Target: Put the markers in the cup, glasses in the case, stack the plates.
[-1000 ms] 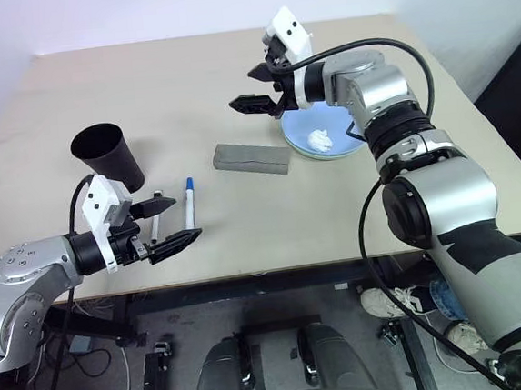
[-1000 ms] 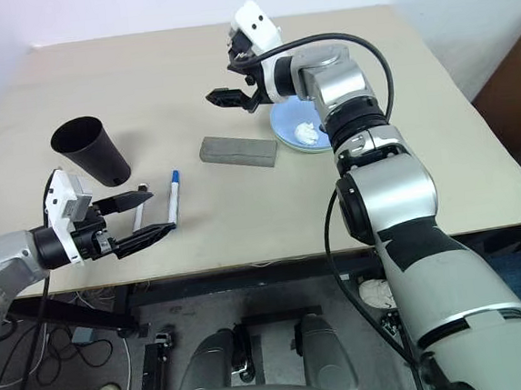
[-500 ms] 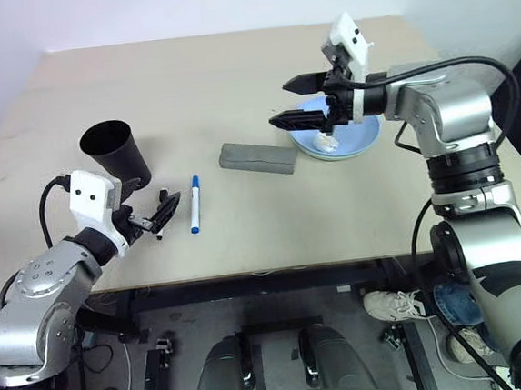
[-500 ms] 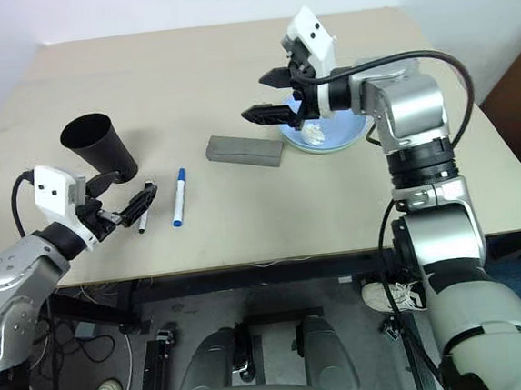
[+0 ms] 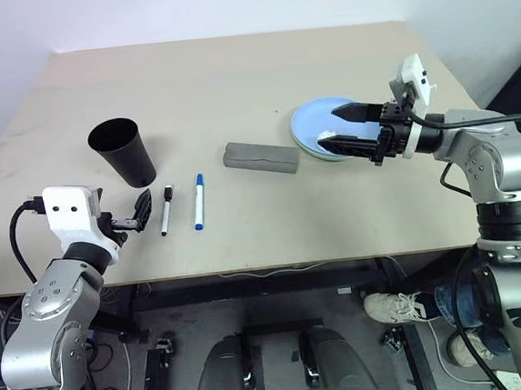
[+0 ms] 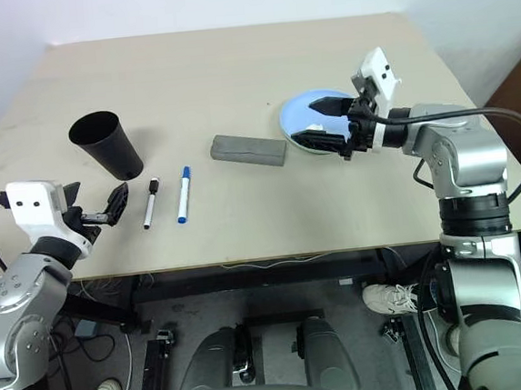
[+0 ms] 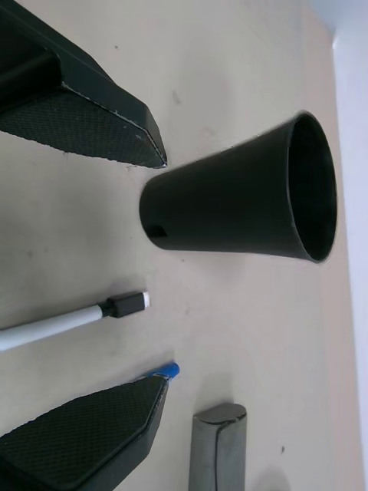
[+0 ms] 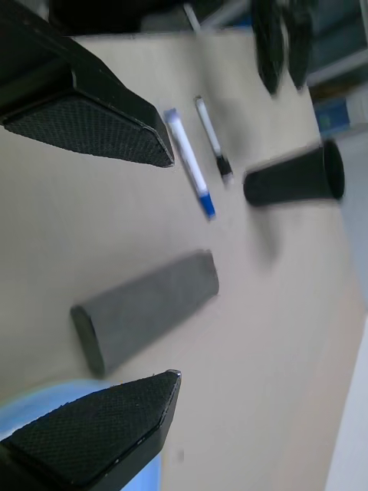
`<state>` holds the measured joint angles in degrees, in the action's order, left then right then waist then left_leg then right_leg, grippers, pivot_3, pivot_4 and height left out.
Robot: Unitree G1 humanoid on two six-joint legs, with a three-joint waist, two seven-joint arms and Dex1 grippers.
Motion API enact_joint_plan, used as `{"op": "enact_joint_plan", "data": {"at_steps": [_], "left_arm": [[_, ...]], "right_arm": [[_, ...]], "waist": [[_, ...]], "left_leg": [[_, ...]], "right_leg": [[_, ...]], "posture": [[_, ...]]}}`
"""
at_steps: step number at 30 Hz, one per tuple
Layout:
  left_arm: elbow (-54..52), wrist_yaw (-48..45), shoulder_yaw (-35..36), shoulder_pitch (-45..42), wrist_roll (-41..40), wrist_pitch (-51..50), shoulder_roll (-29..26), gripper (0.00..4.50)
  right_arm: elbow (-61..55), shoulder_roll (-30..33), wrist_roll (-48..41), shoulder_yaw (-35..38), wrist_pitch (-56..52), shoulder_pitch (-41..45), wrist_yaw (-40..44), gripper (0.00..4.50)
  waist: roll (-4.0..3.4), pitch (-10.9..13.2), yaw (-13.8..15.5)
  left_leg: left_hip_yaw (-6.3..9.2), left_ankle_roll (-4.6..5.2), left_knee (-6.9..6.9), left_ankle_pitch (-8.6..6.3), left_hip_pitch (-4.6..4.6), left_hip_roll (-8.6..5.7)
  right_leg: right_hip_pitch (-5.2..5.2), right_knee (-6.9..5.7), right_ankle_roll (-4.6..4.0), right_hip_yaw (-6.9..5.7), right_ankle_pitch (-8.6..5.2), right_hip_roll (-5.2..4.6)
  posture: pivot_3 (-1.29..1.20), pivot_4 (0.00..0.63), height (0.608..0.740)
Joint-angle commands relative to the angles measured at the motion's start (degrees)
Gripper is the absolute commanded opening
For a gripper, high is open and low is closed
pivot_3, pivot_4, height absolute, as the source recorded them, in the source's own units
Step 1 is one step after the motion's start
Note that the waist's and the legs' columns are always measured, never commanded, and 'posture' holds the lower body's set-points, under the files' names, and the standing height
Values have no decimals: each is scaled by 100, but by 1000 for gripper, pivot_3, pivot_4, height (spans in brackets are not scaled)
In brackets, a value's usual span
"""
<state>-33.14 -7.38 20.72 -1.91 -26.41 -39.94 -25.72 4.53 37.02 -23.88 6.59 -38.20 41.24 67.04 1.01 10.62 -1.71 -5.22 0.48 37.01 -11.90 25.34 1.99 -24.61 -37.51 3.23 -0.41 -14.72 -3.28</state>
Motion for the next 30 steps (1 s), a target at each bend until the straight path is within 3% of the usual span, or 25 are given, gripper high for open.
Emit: {"op": "enact_joint_plan", "data": {"at_steps": [1, 16, 30], "left_arm": [[-145, 153, -110, -259, -5, -193, 68, 4500], [600, 190, -580, -569, 430, -305, 168, 4500], [1150, 226, -993, -1065, 707, -432, 502, 4500]], "right_arm": [[-457, 298, -393, -29, 97, 24, 546, 4468], [-576, 411, -230, -611, 857, 551, 656, 4468], [-462, 429, -255, -685, 674, 597, 265, 4468]], "waist": [[0, 1, 47], [1, 0, 90], [0, 0, 97]], "left_leg": [[-1, 0, 1, -1, 0, -1], [-4, 2, -25, -12, 9, -8], [-11, 0, -88, -11, 13, -14]], "right_leg": [[0, 2, 1, 0, 2, -3], [-5, 46, -8, 4, 9, -27], [-17, 95, -11, 5, 12, -36]], "posture": [[0, 150, 740], [0, 150, 740], [0, 150, 740]]}}
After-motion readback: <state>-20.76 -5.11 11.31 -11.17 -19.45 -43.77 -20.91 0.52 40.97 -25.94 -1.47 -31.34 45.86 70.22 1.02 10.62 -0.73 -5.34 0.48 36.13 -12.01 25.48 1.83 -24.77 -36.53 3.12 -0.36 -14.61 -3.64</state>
